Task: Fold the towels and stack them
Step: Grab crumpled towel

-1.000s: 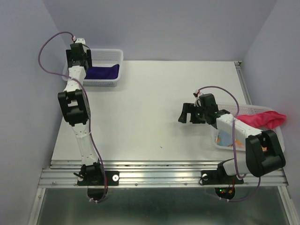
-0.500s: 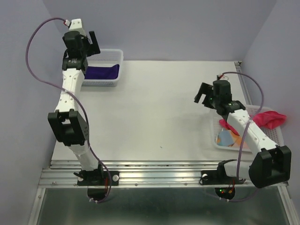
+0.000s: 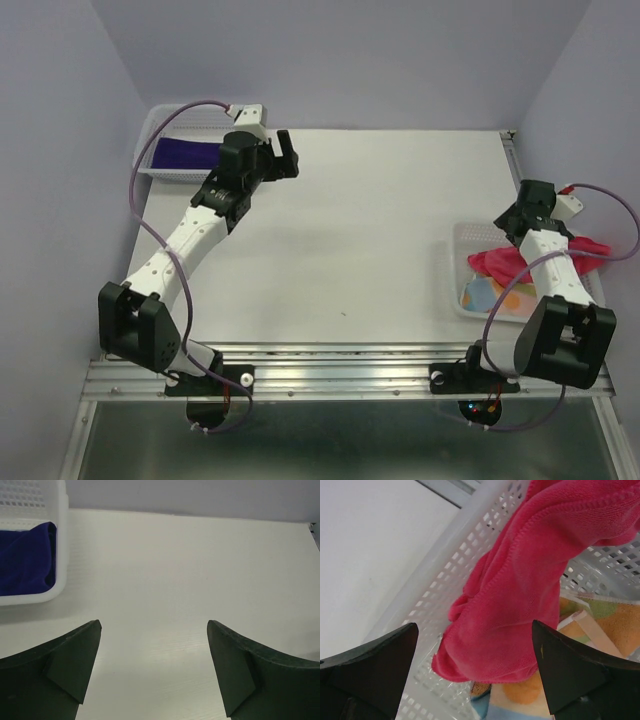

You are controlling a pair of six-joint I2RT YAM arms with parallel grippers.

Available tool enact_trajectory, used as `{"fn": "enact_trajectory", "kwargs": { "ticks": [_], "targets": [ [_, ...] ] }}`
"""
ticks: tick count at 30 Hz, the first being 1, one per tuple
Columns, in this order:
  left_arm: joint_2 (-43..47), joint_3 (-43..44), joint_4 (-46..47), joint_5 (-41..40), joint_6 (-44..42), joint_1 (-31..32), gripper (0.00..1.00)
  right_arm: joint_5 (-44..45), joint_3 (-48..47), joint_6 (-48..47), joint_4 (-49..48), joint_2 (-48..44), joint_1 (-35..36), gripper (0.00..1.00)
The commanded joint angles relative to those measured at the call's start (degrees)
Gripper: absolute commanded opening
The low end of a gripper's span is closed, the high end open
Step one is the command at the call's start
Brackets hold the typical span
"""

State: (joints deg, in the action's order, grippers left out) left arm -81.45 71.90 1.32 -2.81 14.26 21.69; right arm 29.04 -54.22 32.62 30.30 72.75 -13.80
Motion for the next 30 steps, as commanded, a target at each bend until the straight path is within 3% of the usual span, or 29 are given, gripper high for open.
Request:
{"fn": "enact_trajectory", "kwargs": {
  "ticks": [1,10,18,19,22,23,26,30],
  "targets": [
    [5.6,-0.4,1.3,-3.7,1.0,1.4,0.99,3.1,1.7,0.4,-1.5,2.1,-3.3,1.0],
    [5.3,-0.4,-0.1,-5.5,1.9,2.0,0.99,-0.5,3.9,-1.2,-5.0,5.0,-7.6,0.99],
    [4.9,-0.2,-1.2,-9.3,1.7,2.0,0.99,-3.5,3.3,-1.9,-7.3,10.6,-7.6,0.91],
    [4.9,-0.1,-1.2,-9.7,1.7,2.0,0.99,-3.8,3.7,-1.8,-7.5,10.7,-7.6,0.88],
    [5.0,0.0,-1.2,-9.8,1.6,2.0,0.99,-3.1,4.4,-1.4,-8.0,10.2,-7.6,0.64],
    [4.9,0.0,-1.2,-9.9,1.6,2.0,0.99,-3.3,4.6,-1.2,-8.0,9.4,-7.6,0.42],
    [4.8,0.0,-1.2,-10.0,2.1,2.0,0.99,-3.9,3.8,-1.4,-7.5,7.3,-7.6,0.27],
    [5.3,-0.5,-1.2,-9.4,2.5,2.0,0.99,-3.2,0.4,-1.6,-2.7,2.6,-7.6,0.2]
  ]
}}
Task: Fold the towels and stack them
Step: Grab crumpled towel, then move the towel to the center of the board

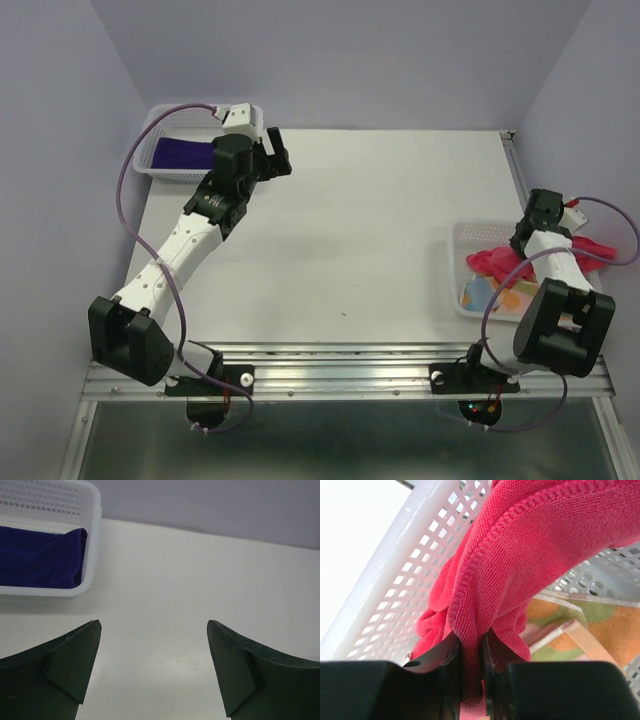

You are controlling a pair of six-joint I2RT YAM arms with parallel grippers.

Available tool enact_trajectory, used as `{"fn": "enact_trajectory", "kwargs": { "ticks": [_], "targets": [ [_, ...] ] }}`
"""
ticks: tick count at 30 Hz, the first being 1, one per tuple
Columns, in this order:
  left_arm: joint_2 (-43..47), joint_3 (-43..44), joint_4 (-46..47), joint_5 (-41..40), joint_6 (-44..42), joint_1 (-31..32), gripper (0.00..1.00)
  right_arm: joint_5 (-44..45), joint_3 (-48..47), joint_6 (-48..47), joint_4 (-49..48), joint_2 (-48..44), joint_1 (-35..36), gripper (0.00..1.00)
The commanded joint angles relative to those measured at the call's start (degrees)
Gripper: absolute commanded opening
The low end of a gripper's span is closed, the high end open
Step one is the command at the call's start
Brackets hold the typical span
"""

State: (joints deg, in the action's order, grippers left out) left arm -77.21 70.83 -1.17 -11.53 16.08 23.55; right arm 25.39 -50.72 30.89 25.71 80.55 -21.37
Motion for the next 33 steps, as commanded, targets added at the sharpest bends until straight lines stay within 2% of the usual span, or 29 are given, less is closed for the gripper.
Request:
{"fn": "enact_trajectory", "kwargs": {
  "ticks": [1,6,9,12,14,15,16,18,19,21,22,24,25,26,28,29,31,33],
  "targets": [
    [1.3,0.3,1.3,-0.7,0.9,0.2,0.99,0.5,-3.7,0.0,2.7,-8.0,-0.1,0.18],
    [2.8,-1.5,1.5,-0.2,1.1,0.2,0.99,-0.3,-8.5,-2.9,7.4,-17.0,-0.1,0.14],
    [4.0,-3.1,2.5,0.7,1.3,0.2,0.99,-4.6,-14.3,-4.9,9.8,-21.6,-0.1,0.11],
    [5.4,-4.8,3.5,1.3,1.7,0.2,0.99,-15.1,-20.7,-6.9,9.8,-23.9,0.0,0.09],
    [6.1,-5.8,4.0,1.0,1.9,0.2,0.99,-28.8,-25.3,-8.8,8.4,-24.0,0.0,0.08],
    [6.9,-6.7,4.2,0.7,2.3,0.2,0.99,-40.7,-26.6,-8.8,6.6,-22.6,0.0,0.07],
    [7.3,-7.2,4.3,0.6,2.5,0.2,0.99,-47.0,-27.8,-8.8,5.0,-21.9,0.2,0.05],
    [8.6,-8.4,4.3,0.3,2.5,0.2,0.99,-54.7,-31.2,-8.3,1.1,-19.2,4.1,0.05],
    [9.0,-8.8,4.2,-0.9,3.0,0.2,0.99,-52.5,-32.5,-8.1,0.4,-18.4,11.2,0.05],
    [10.7,-10.0,4.1,-1.8,3.3,0.1,0.99,-45.8,-38.0,-9.7,0.0,-15.8,20.3,0.05],
    [11.3,-10.4,3.5,-2.4,3.8,0.1,0.99,-43.4,-40.2,-10.1,0.6,-11.4,24.5,0.05],
    [12.9,-10.4,2.1,-1.9,4.8,0.1,0.99,-41.7,-47.1,-11.5,1.0,-3.4,38.0,0.05],
    [13.4,-10.4,1.4,-2.2,5.5,0.1,0.99,-40.6,-49.9,-12.3,1.2,-0.7,38.1,0.05],
    [13.9,-10.3,1.3,-2.8,6.2,0.1,0.99,-39.1,-52.4,-13.2,1.2,1.8,43.8,0.05],
    [15.6,-9.6,-3.8,-5.9,9.2,0.0,0.99,-39.0,-60.9,-13.8,1.3,7.3,47.9,0.05],
    [16.1,-9.2,-5.5,-7.8,10.5,0.0,0.99,-42.4,-63.4,-13.8,1.4,12.2,49.8,0.05],
    [18.0,-8.1,-11.4,-12.2,14.6,-0.1,0.99,-47.8,-68.8,-12.5,1.1,15.7,51.1,0.04],
    [20.2,-5.9,-16.7,-15.1,17.4,-0.1,0.99,-49.5,-66.7,-9.8,-3.3,16.8,51.2,0.04]
  ]
}}
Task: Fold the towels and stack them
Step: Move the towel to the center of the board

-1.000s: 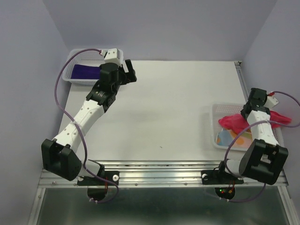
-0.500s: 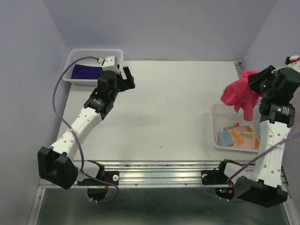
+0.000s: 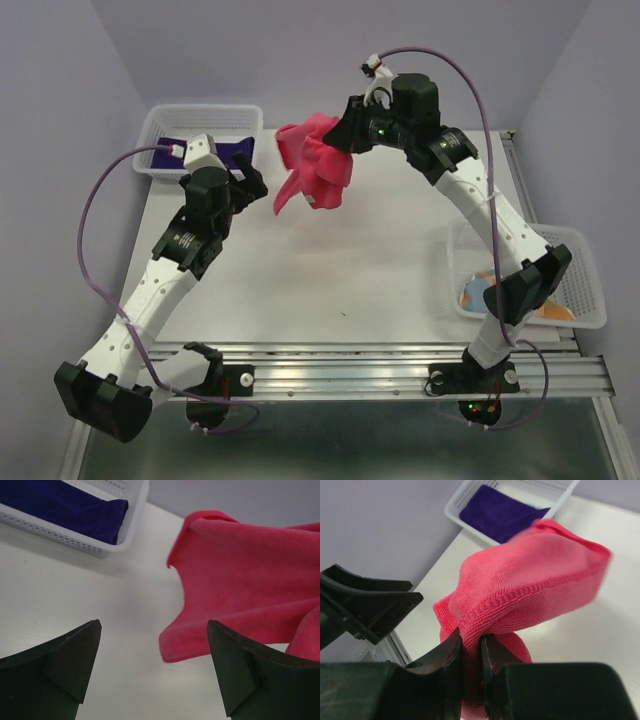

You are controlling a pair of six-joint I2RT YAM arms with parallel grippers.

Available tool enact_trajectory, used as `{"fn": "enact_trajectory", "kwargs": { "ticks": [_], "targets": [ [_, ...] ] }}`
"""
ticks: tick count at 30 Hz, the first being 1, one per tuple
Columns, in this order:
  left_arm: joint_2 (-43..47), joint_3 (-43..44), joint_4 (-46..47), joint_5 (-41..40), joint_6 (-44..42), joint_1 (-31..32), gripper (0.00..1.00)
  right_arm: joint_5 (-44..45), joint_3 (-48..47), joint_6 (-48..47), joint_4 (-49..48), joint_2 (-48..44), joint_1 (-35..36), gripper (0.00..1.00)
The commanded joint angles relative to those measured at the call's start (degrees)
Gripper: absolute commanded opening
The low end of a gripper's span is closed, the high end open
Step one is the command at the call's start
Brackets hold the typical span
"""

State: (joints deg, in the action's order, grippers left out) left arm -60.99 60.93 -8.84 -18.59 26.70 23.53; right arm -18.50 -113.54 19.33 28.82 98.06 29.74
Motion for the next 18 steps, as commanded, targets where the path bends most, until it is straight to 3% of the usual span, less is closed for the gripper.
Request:
{"fn": "enact_trajectory", "kwargs": {
  "ticks": [1,8,11,13,15,18],
  "targets": [
    [5.0,4.2,-9.8,-8.8,7.4,-0.1,0.99,-5.8,1.9,2.5,-8.5,-1.0,0.1,0.04],
    [12.8,-1.2,-9.4,-10.5,11.2,-0.1,0.99,-3.3,27.7,6.9,-14.3,-3.3,-3.3,0.18],
    [11.6,-2.0,-9.6,-10.2,11.4,-0.1,0.99,-5.5,38.7,8.8,-16.0,-2.6,-11.1,0.4],
    [9.1,-2.4,-9.4,-9.0,11.4,-0.1,0.99,-3.1,38.6,5.6,-12.0,-2.0,-13.6,0.72],
    [6.2,-2.9,-8.9,-6.3,11.4,-0.1,0.99,2.8,35.6,0.9,-7.1,-2.3,-13.8,0.91],
    [2.8,-5.6,-7.7,-2.8,11.9,-0.1,0.99,4.2,35.5,-1.7,-6.4,-5.4,-13.3,0.99]
  ]
}}
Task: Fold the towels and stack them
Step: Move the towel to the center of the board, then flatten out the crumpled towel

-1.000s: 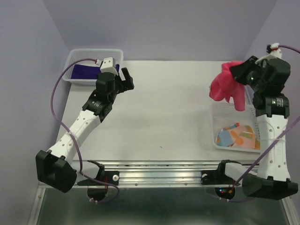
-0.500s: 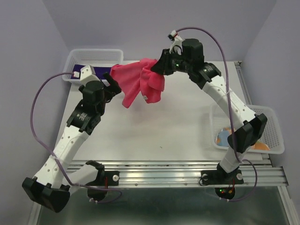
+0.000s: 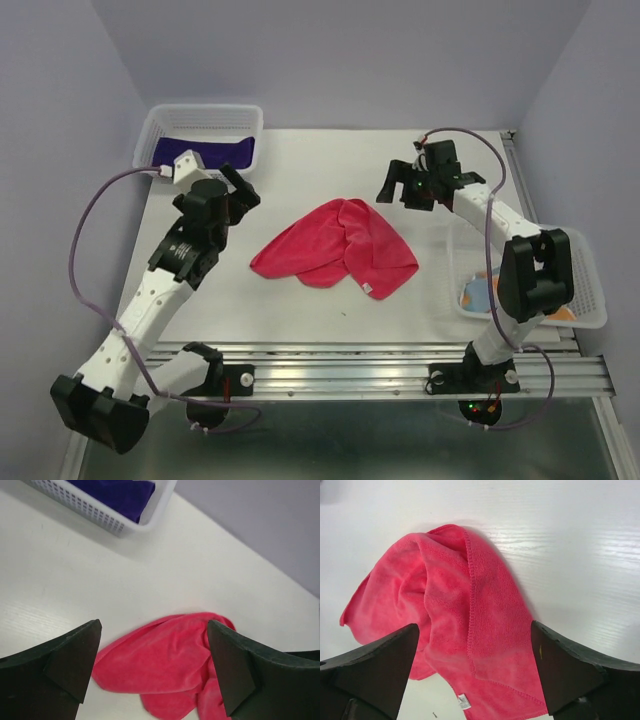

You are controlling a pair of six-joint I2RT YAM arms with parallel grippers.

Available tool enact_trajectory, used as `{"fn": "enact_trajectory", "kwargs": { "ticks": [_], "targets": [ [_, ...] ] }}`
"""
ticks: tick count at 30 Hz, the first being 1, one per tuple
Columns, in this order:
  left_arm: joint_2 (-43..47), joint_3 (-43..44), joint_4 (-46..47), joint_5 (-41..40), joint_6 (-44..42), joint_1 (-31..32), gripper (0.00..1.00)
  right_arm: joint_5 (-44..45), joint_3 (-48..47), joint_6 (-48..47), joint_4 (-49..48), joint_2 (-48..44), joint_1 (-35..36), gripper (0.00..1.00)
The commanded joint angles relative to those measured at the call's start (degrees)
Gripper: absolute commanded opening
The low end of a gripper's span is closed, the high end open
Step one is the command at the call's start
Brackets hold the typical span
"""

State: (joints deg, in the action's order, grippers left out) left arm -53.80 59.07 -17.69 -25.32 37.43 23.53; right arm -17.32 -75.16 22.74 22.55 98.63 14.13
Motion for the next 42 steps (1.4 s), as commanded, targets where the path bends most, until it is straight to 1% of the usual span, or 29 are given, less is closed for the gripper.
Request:
{"fn": "enact_trajectory", "kwargs": {
  "ticks": [1,4,5,7,8,9,12,14,17,19,21,26,28,29,31,33,35,36,37,40,41,42],
  "targets": [
    [-5.1,-4.6,1.5,4.7,1.2,-0.1,0.99,5.6,-2.6,-5.3,0.4,-6.6,3.3,1.0],
    [-7.8,-6.5,0.2,5.5,1.4,-0.1,0.99,11.6,-1.4,-5.6,3.0,-9.1,7.8,1.0],
    [-8.3,-7.2,-0.4,5.3,2.0,-0.1,0.99,14.3,-0.4,-5.5,3.1,-9.6,12.1,1.0],
    [-9.5,-9.8,-2.7,3.5,5.0,-0.1,0.99,14.2,5.8,-3.6,1.9,-11.3,17.4,1.0],
    [-9.8,-11.0,-3.0,3.4,6.2,-0.1,0.99,13.8,5.8,-2.3,0.8,-12.1,18.8,1.0],
    [-10.6,-13.1,-3.0,3.6,6.9,-0.1,0.99,13.6,9.5,0.7,-0.8,-12.6,20.2,1.0],
    [-12.3,-17.1,-0.5,7.0,8.0,-0.1,0.99,11.2,14.8,4.8,-3.7,-13.6,24.4,1.0],
    [-13.2,-18.5,0.1,7.5,8.6,0.0,0.99,11.4,16.0,5.7,-3.5,-12.9,27.9,1.0],
    [-14.8,-20.3,1.7,8.0,9.2,-0.1,0.99,10.5,19.4,7.8,-4.5,-12.1,30.2,1.0],
    [-15.2,-21.3,4.1,9.7,8.6,-0.2,0.99,9.6,21.7,9.6,-6.5,-11.3,30.2,1.0],
    [-15.7,-21.9,5.4,10.6,8.0,-0.2,0.99,10.7,21.8,10.2,-5.9,-9.3,30.3,1.0],
    [-19.2,-21.6,6.8,9.1,7.7,-0.3,0.99,14.8,20.8,10.2,-4.0,-8.2,30.2,1.0],
    [-22.2,-20.9,7.0,8.7,7.3,-1.2,0.97,15.4,20.7,9.9,-3.4,-7.7,30.2,1.0],
    [-23.2,-20.9,7.1,8.9,6.8,-1.6,0.94,15.8,20.7,9.9,-3.3,-7.3,30.2,1.0],
    [-26.0,-20.6,8.3,9.8,6.2,-2.8,0.93,16.9,20.2,10.0,-2.7,-5.7,30.1,1.0],
    [-28.4,-20.0,9.4,11.2,5.3,-3.3,0.89,19.8,19.0,10.1,-1.9,-4.2,30.0,1.0],
    [-29.7,-19.4,9.9,11.4,4.9,-4.0,0.89,21.1,18.0,10.1,-1.8,-2.5,29.2,1.0],
    [-31.1,-18.9,10.1,11.4,4.3,-4.3,0.85,21.0,17.6,9.6,-1.8,-2.2,28.8,1.0],
    [-31.8,-18.5,10.4,11.6,4.1,-4.6,0.84,21.1,16.7,9.4,-1.8,-1.8,28.2,1.0],
    [-34.4,-17.1,10.7,12.0,3.0,-5.9,0.74,22.1,14.6,8.0,-1.5,-0.4,24.7,1.0],
    [-35.6,-16.7,10.9,12.4,2.7,-6.6,0.65,22.2,14.2,7.1,-1.5,0.5,23.9,1.0],
    [-36.3,-16.2,11.2,13.4,1.7,-6.7,0.62,21.9,13.5,6.7,-1.5,0.9,23.1,1.0]
  ]
}}
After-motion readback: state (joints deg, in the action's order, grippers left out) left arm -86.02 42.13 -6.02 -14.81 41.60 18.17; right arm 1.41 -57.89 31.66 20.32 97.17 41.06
